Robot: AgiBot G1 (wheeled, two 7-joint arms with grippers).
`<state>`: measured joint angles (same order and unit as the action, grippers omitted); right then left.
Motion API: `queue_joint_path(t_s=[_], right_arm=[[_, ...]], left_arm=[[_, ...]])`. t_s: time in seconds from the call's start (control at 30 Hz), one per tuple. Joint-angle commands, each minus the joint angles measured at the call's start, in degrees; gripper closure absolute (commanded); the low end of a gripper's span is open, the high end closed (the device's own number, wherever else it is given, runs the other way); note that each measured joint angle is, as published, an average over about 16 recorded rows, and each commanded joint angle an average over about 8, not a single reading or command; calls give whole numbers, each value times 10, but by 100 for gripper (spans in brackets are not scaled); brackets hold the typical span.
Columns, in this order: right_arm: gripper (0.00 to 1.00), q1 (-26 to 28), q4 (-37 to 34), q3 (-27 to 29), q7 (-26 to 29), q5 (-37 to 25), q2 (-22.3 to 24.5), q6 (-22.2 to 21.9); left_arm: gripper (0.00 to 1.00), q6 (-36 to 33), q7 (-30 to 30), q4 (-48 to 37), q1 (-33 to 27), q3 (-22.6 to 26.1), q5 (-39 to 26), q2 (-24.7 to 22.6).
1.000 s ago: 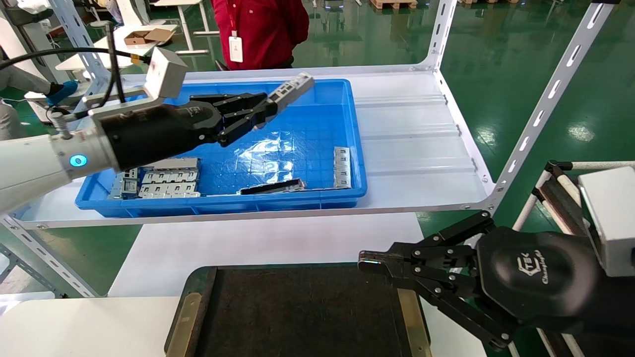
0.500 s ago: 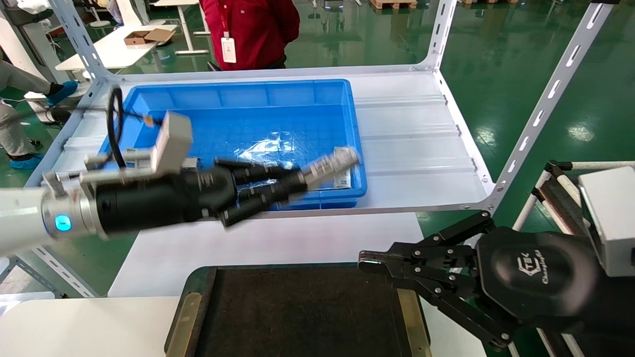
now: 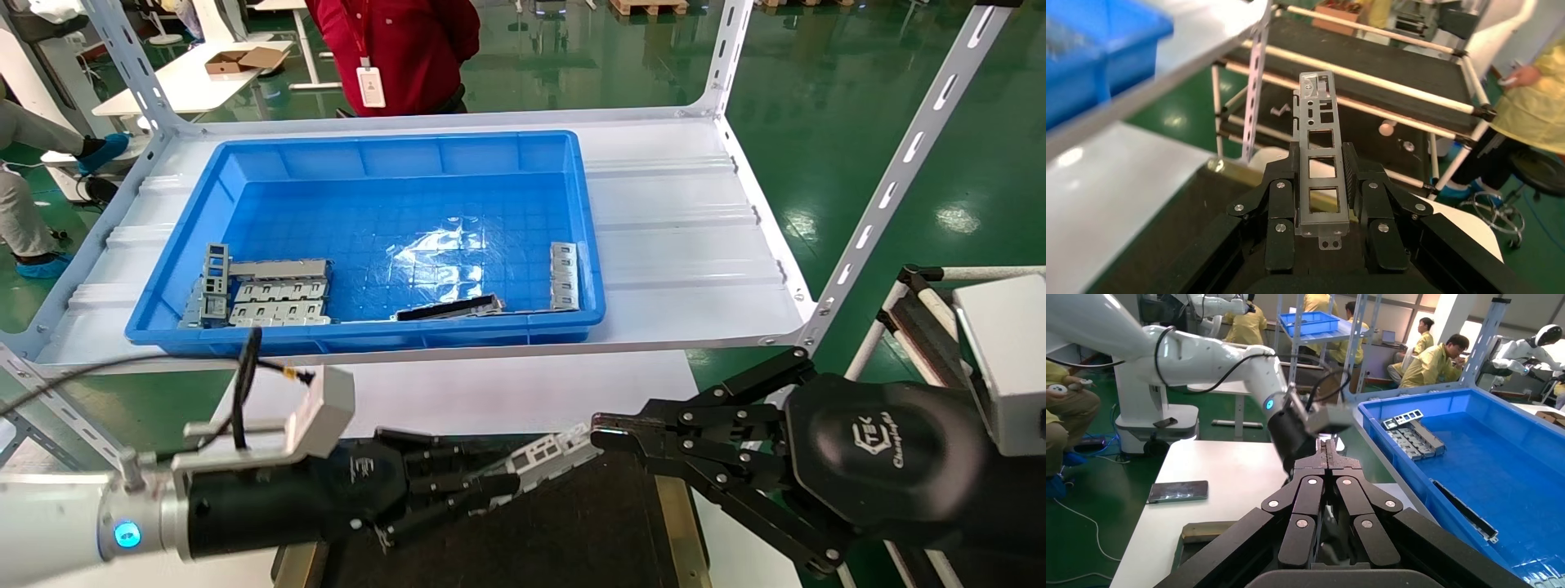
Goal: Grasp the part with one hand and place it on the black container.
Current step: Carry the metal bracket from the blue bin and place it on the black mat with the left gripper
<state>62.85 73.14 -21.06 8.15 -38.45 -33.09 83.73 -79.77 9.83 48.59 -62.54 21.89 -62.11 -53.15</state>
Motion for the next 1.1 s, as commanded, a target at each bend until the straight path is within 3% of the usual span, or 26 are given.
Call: queue_joint_path(t_s=[0.03,0.3,0.53,0.77,1.1], right_arm=[[100,0,0,0,0,0,0,0],[100,0,0,0,0,0,0,0],[100,0,0,0,0,0,0,0],[100,0,0,0,0,0,0,0],[100,0,0,0,0,0,0,0]], left_arm=[[100,23,17,27,30,-2,1,5],[100,201,95,118,152,-4,-34,-1],[100,395,194,172,227,13,-104,-39],[100,525,287,169,241,45,-177,-87],[100,645,382,115,226,78,-249,-166]])
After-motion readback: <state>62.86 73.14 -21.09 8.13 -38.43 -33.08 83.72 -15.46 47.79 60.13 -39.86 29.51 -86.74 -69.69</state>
